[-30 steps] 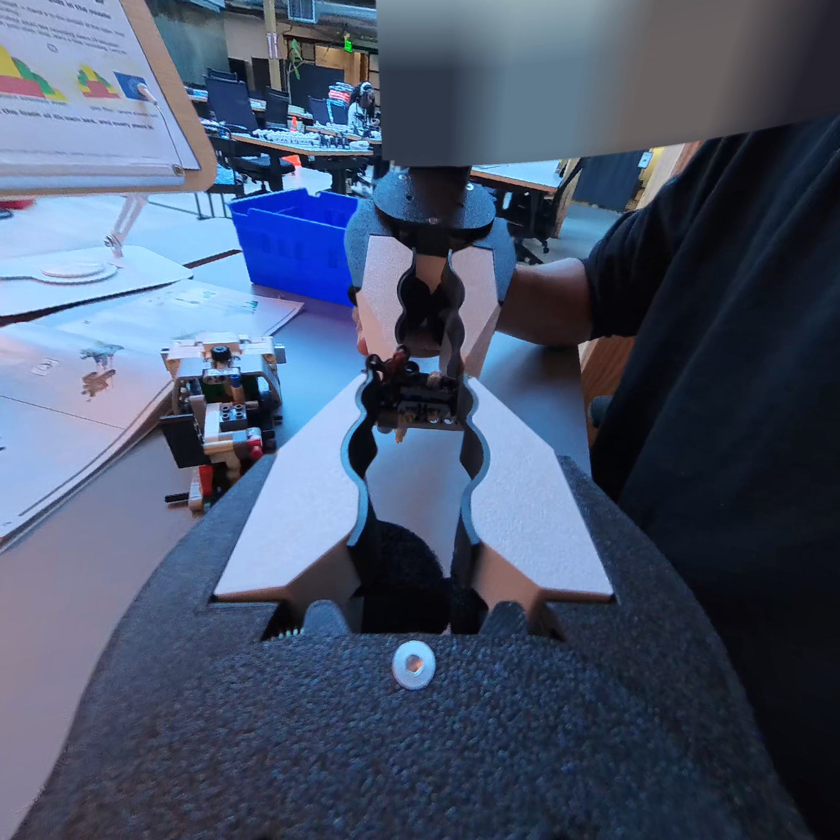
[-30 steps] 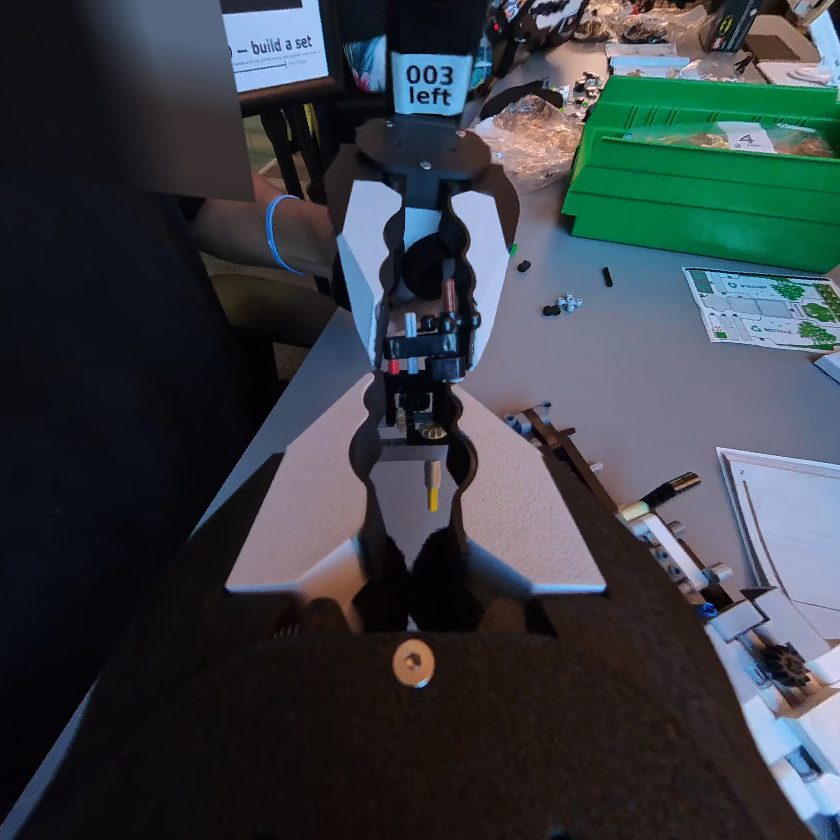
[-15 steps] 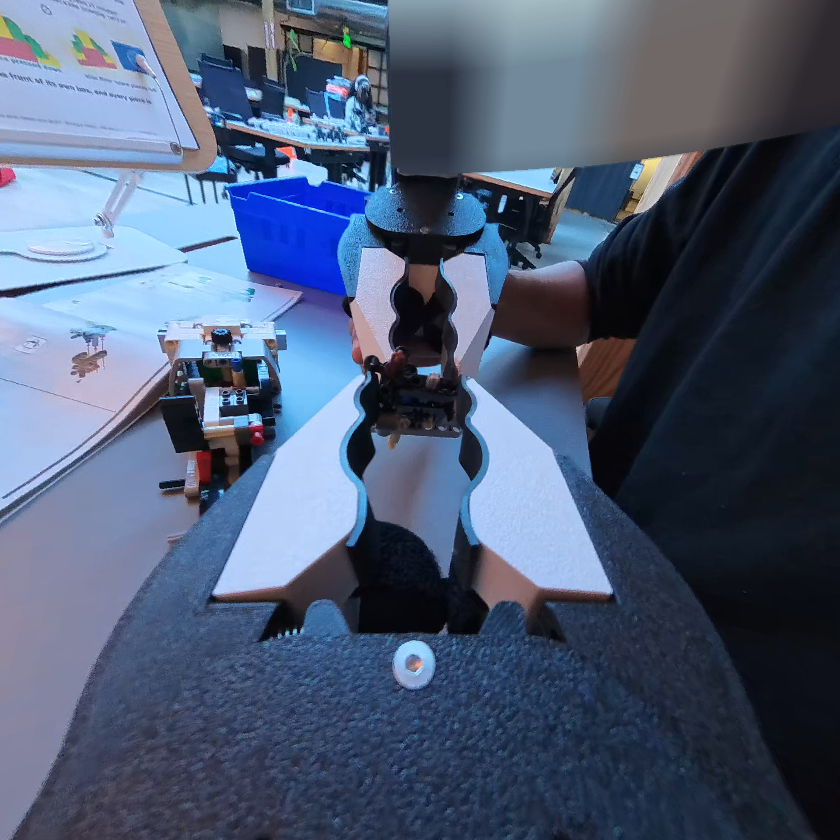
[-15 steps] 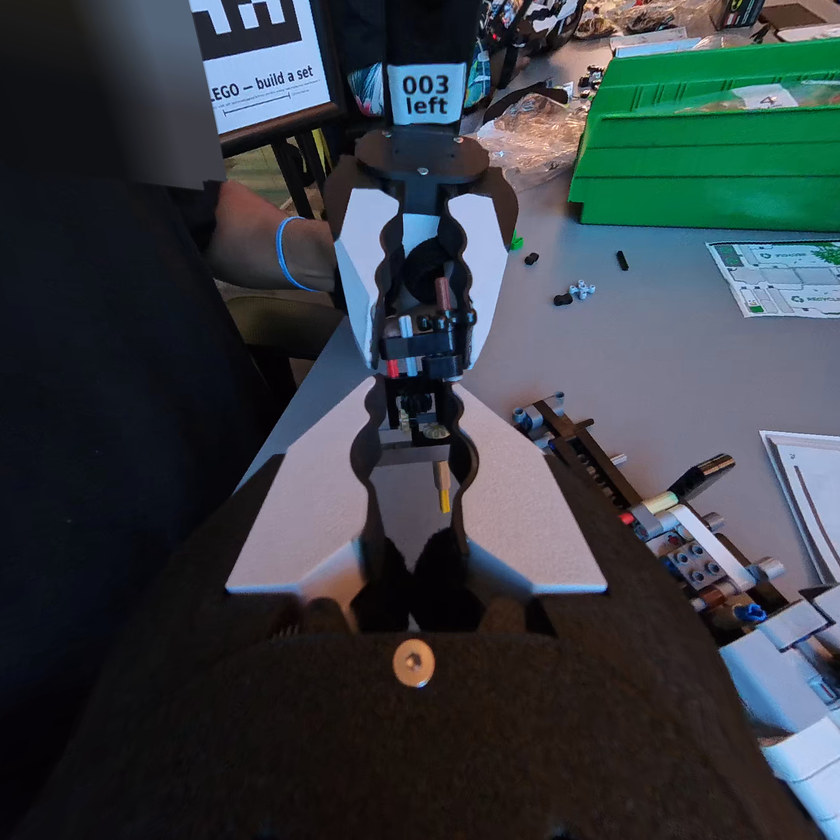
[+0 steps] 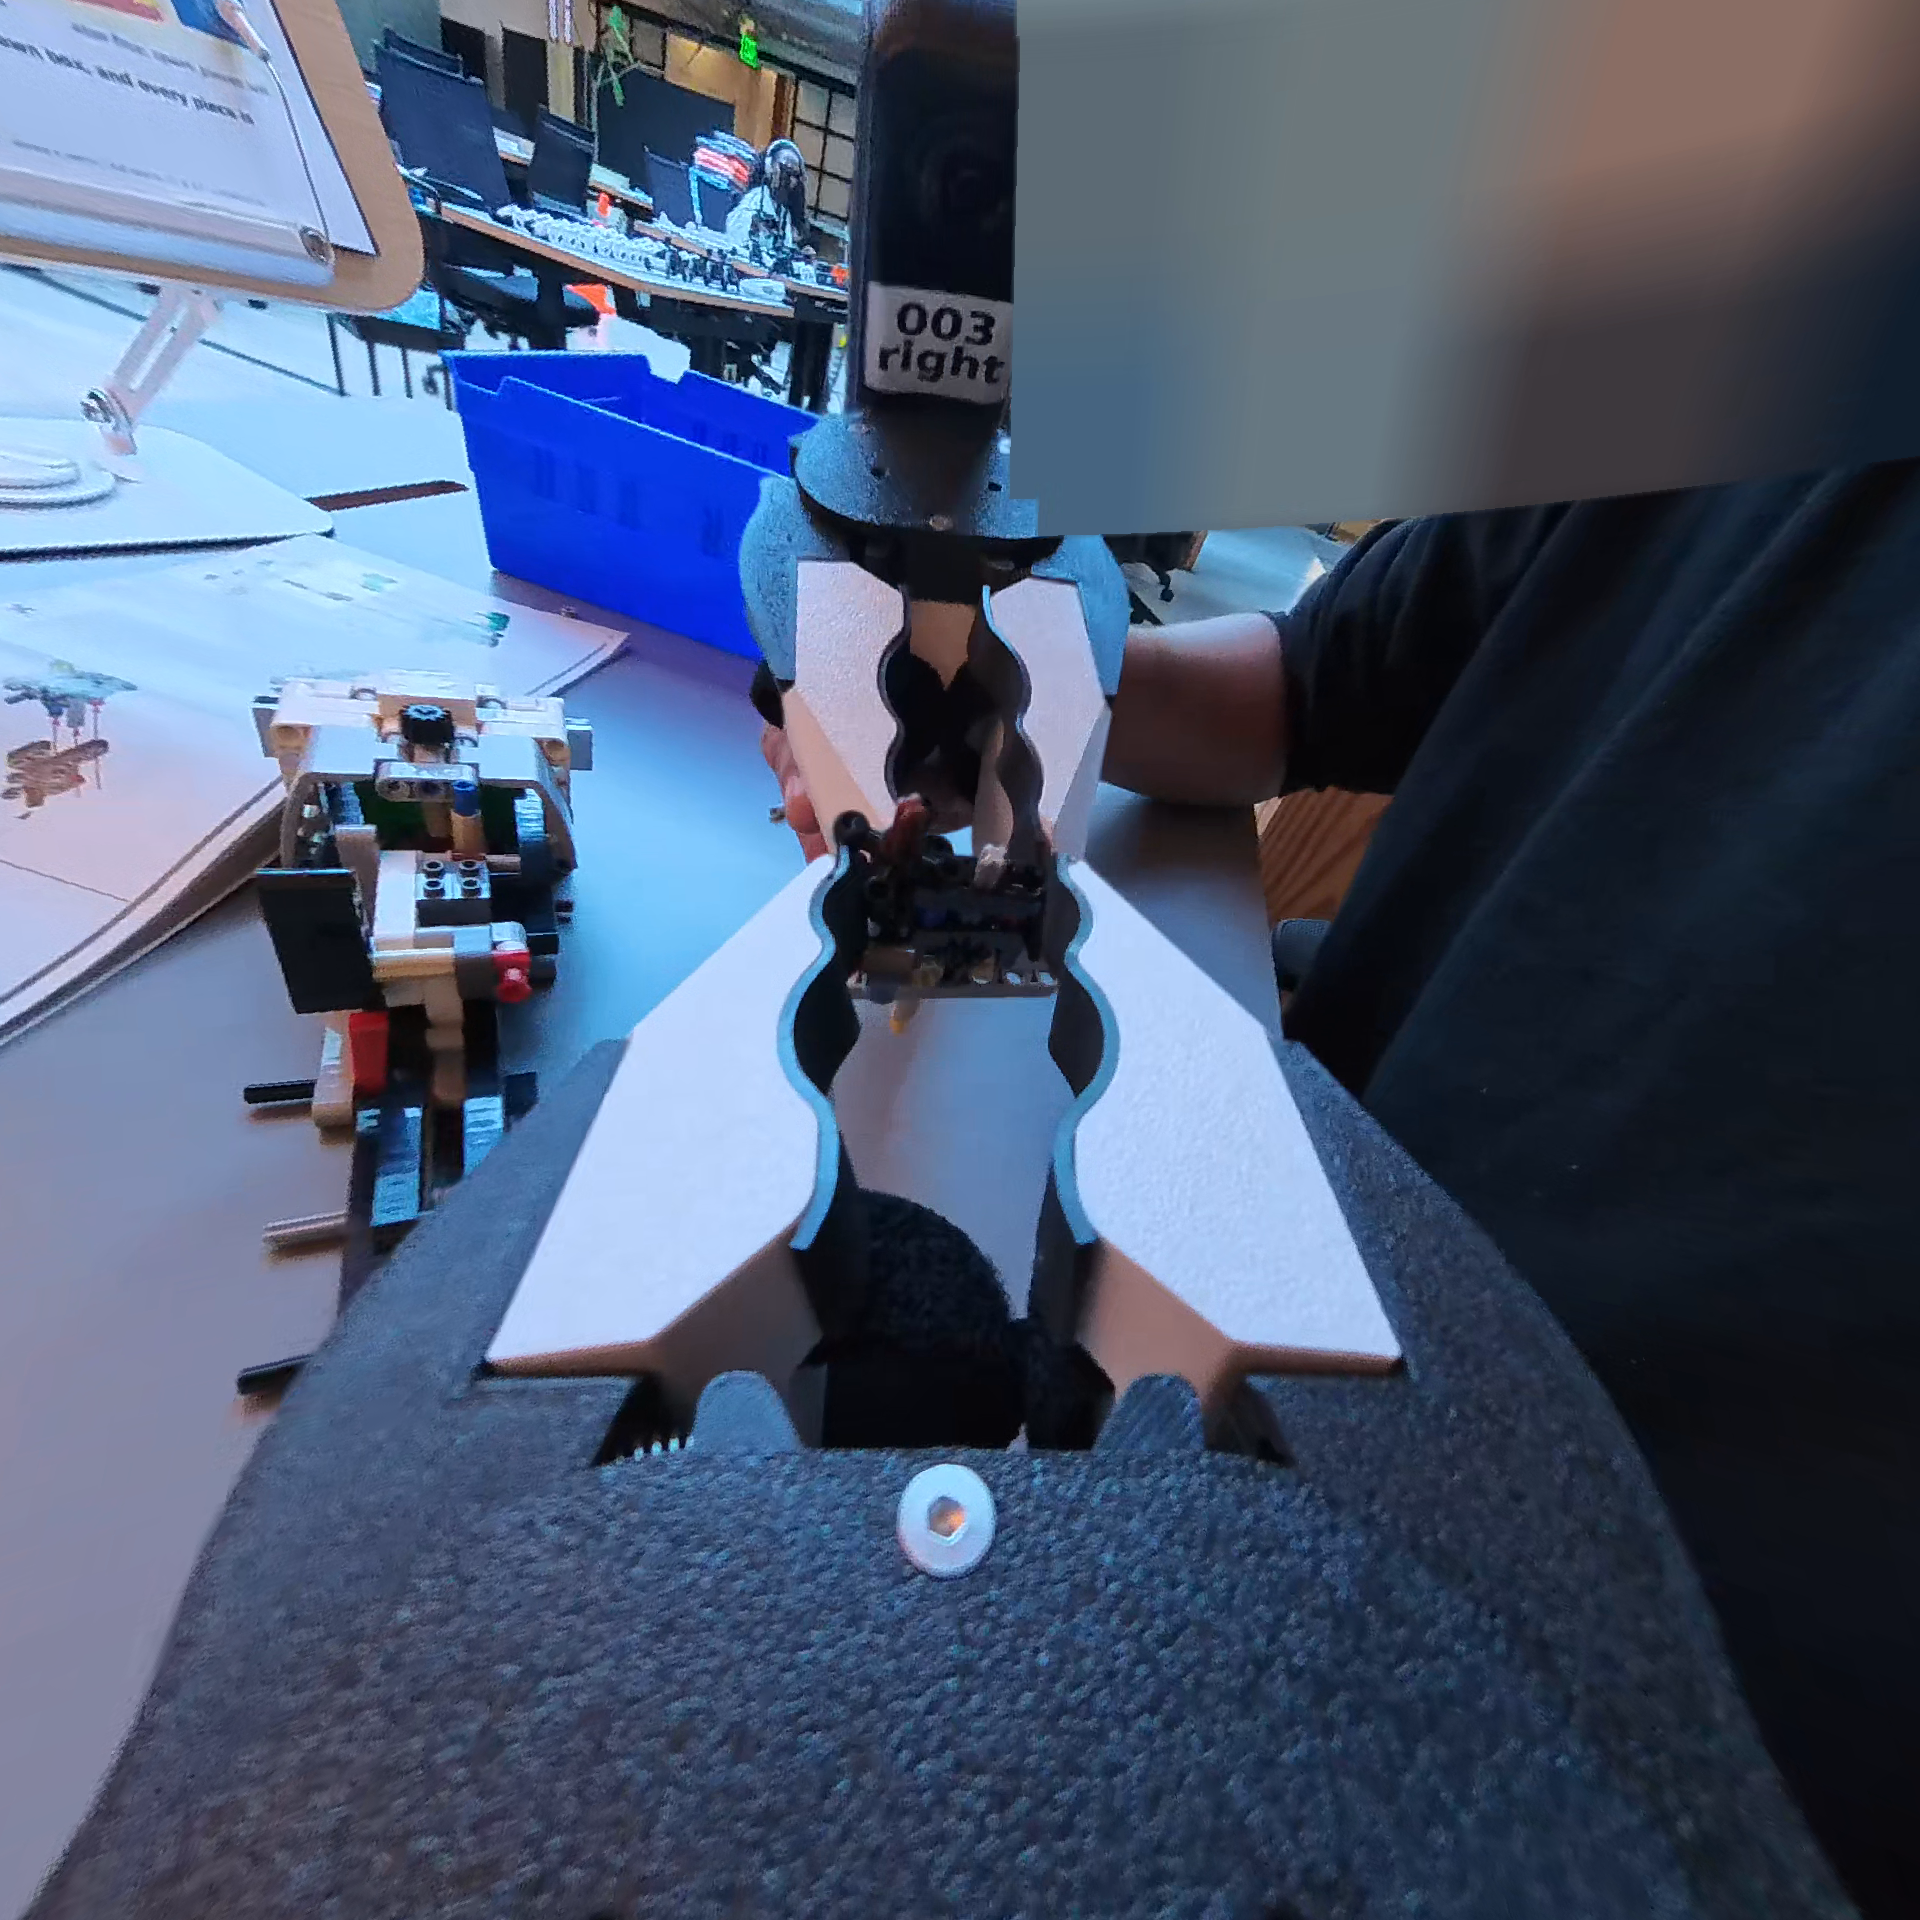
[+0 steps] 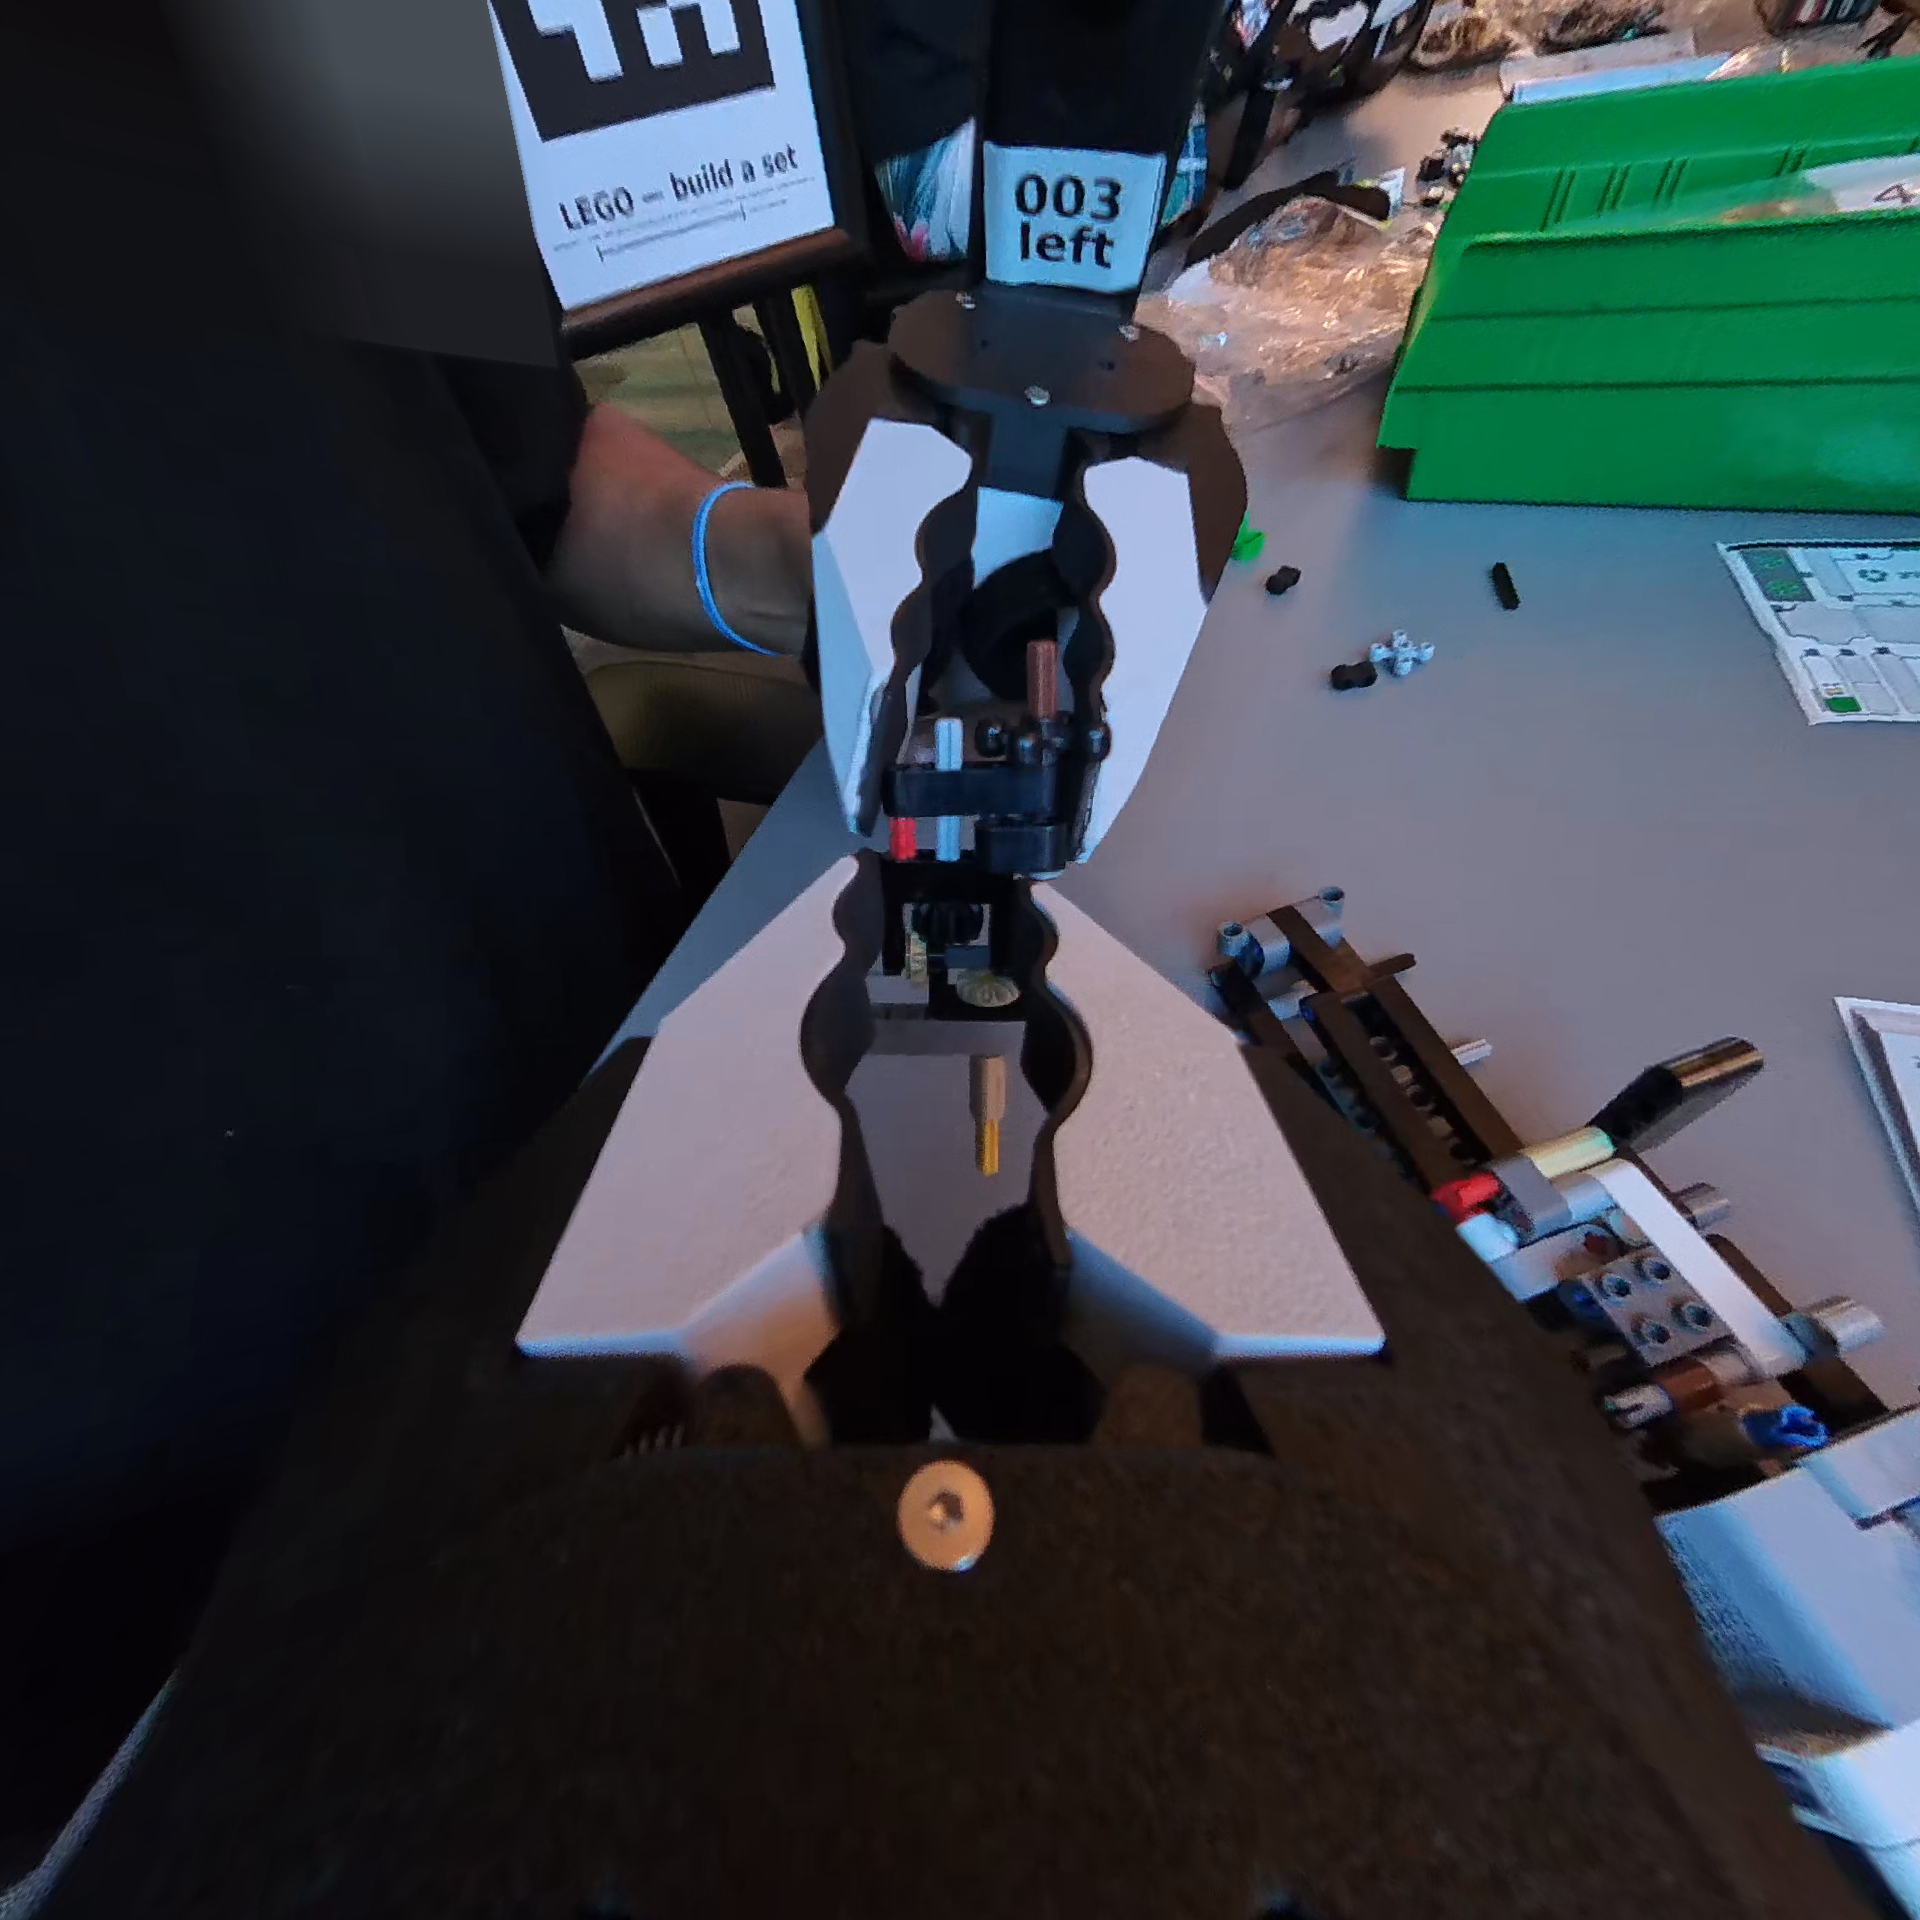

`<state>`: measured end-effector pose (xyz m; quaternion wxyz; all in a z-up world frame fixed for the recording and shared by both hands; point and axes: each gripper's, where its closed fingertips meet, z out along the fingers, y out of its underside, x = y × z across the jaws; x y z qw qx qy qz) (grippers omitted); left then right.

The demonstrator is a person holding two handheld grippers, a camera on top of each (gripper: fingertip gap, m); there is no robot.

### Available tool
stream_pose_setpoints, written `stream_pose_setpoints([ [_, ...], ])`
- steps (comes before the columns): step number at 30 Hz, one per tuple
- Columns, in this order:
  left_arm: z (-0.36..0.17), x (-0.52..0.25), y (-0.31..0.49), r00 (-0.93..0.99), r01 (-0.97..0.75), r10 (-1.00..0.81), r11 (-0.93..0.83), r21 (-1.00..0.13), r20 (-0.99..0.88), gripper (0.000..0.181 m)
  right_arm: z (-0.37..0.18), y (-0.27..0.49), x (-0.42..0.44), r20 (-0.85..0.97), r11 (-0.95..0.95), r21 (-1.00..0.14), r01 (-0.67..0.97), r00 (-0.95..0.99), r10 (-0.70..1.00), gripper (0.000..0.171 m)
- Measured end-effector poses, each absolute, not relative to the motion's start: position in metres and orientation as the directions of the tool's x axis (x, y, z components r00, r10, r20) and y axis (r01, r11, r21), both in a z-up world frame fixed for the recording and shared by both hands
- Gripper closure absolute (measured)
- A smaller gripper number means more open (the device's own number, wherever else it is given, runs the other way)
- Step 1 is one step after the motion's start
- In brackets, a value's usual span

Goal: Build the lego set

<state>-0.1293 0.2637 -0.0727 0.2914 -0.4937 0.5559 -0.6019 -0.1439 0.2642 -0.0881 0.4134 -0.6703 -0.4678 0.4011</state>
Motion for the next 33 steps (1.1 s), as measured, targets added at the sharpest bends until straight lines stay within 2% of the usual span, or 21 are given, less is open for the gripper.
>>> stream_pose_setpoints([
  [8,-0.078,-0.124,0.266,-0.335,-0.277,-0.868,-0.282,-0.919,0.367,0.149,-0.092,0.266,-0.14,-0.214,-0.259,-0.943,0.208,0.218,0.952,0.149],
  [18,-0.108,-0.132,0.262,-0.349,-0.388,-0.879,-0.181,-0.904,0.326,0.149,-0.123,0.265,-0.147,-0.168,-0.228,-0.925,0.304,0.211,0.963,0.149],
  [25,-0.109,-0.131,0.263,-0.387,-0.341,-0.836,-0.261,-0.903,0.388,0.149,-0.122,0.264,-0.146,-0.299,-0.334,-0.917,0.218,0.18,0.937,0.149],
  [33,-0.102,-0.123,0.269,-0.319,-0.274,-0.856,-0.327,-0.905,0.406,0.149,-0.115,0.27,-0.142,-0.29,-0.327,-0.928,0.177,0.207,0.934,0.149],
])
